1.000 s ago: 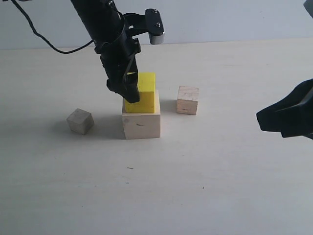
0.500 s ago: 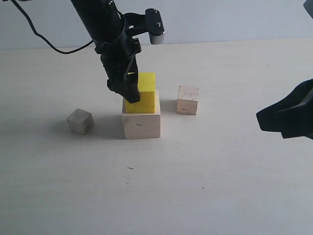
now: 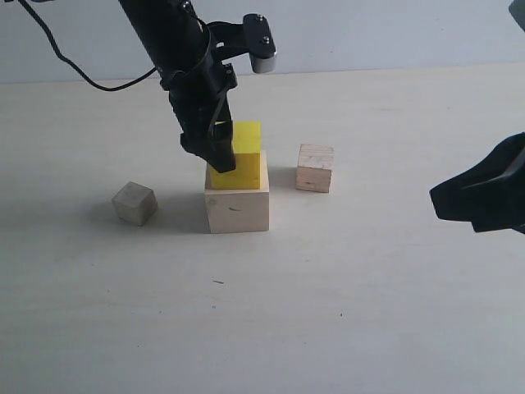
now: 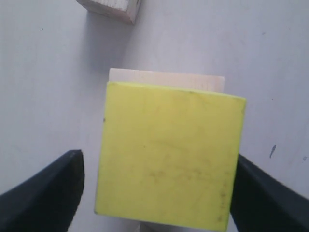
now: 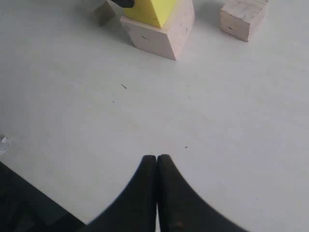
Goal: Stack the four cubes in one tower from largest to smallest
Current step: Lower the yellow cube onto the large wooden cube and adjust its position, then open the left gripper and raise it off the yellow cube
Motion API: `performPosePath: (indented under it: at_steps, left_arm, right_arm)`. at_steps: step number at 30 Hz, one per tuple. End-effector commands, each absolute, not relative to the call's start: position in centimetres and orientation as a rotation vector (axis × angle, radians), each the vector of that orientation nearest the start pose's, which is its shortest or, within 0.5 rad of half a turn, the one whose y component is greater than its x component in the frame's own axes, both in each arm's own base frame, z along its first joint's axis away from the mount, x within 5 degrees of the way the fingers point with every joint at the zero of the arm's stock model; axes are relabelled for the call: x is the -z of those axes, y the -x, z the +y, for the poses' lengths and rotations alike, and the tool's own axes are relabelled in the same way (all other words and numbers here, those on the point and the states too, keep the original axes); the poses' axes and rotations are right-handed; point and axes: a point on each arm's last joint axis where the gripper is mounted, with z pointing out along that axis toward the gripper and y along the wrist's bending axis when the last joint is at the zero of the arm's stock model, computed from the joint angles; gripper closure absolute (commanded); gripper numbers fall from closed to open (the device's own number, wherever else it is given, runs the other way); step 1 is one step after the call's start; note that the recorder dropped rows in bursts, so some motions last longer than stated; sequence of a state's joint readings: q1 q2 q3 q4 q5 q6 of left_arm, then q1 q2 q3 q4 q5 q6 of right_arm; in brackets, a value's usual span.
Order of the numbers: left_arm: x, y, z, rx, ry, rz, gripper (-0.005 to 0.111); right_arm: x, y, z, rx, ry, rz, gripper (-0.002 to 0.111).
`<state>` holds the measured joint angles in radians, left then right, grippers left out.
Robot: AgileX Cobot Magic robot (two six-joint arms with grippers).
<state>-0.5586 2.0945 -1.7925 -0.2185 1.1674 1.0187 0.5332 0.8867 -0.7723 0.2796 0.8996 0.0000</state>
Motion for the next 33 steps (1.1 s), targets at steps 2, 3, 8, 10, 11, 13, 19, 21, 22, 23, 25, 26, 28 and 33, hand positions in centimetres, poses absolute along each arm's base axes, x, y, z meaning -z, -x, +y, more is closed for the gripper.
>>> performPosePath:
  at_steps: [2, 3, 8, 10, 11, 13, 19, 21, 22, 23, 25, 26, 28, 33]
  left_arm:
    - [-23.4, -36.6, -25.1, 0.246, -1.936, 2.128, 0.031]
    - [-23.4, -36.6, -25.1, 0.246, -1.936, 2.128, 0.031]
    - [-23.4, -36.6, -25.1, 0.244, -1.938, 2.128, 0.031]
    - [-23.3, -36.6, -25.0, 0.232, -1.943, 2.127, 0.031]
    - [-23.3, -36.6, -25.0, 0.231, -1.943, 2.127, 0.031]
    - [-23.7, -36.6, -25.0, 0.229, -1.938, 2.121, 0.028]
    - [-25.9, -36.0, -24.7, 0.216, -1.908, 2.083, 0.020]
    - [-26.9, -35.6, -24.5, 0.219, -1.904, 2.072, 0.020]
    - [-27.4, -35.4, -24.3, 0.217, -1.901, 2.066, 0.020]
    - [-28.0, -35.2, -24.2, 0.214, -1.896, 2.055, 0.021]
    - [-29.9, -34.6, -23.6, 0.172, -1.883, 2.021, 0.027]
    - [-31.0, -34.3, -23.2, 0.140, -1.867, 2.009, 0.039]
    - [-33.4, -33.3, -22.4, 0.105, -1.789, 2.017, 0.067]
    - [-37.1, -31.7, -20.6, 0.010, -1.689, 2.013, 0.106]
  right_arm:
    - [-31.0, -12.5, 9.7, -0.563, 0.553, 2.475, 0.108]
    - [-31.0, -12.5, 9.7, -0.563, 0.553, 2.475, 0.108]
    - [-31.0, -12.5, 9.7, -0.563, 0.553, 2.475, 0.108]
    - [-31.0, -12.5, 9.7, -0.563, 0.553, 2.475, 0.108]
    - [-31.0, -12.5, 9.7, -0.563, 0.553, 2.475, 0.108]
    - [-31.0, -12.5, 9.7, -0.563, 0.553, 2.475, 0.108]
    - [-31.0, -12.5, 9.7, -0.563, 0.553, 2.477, 0.108]
    - [-31.0, -12.5, 9.7, -0.562, 0.554, 2.479, 0.108]
    - [-31.0, -12.5, 9.7, -0.562, 0.556, 2.478, 0.108]
    - [-31.0, -12.5, 9.7, -0.562, 0.556, 2.478, 0.108]
    - [-31.0, -12.5, 9.7, -0.555, 0.572, 2.473, 0.108]
    - [-31.0, -12.5, 9.7, -0.550, 0.578, 2.471, 0.108]
    - [-31.0, -12.5, 9.7, -0.542, 0.604, 2.455, 0.108]
    - [-31.4, -13.1, 9.7, -0.522, 0.598, 2.379, 0.108]
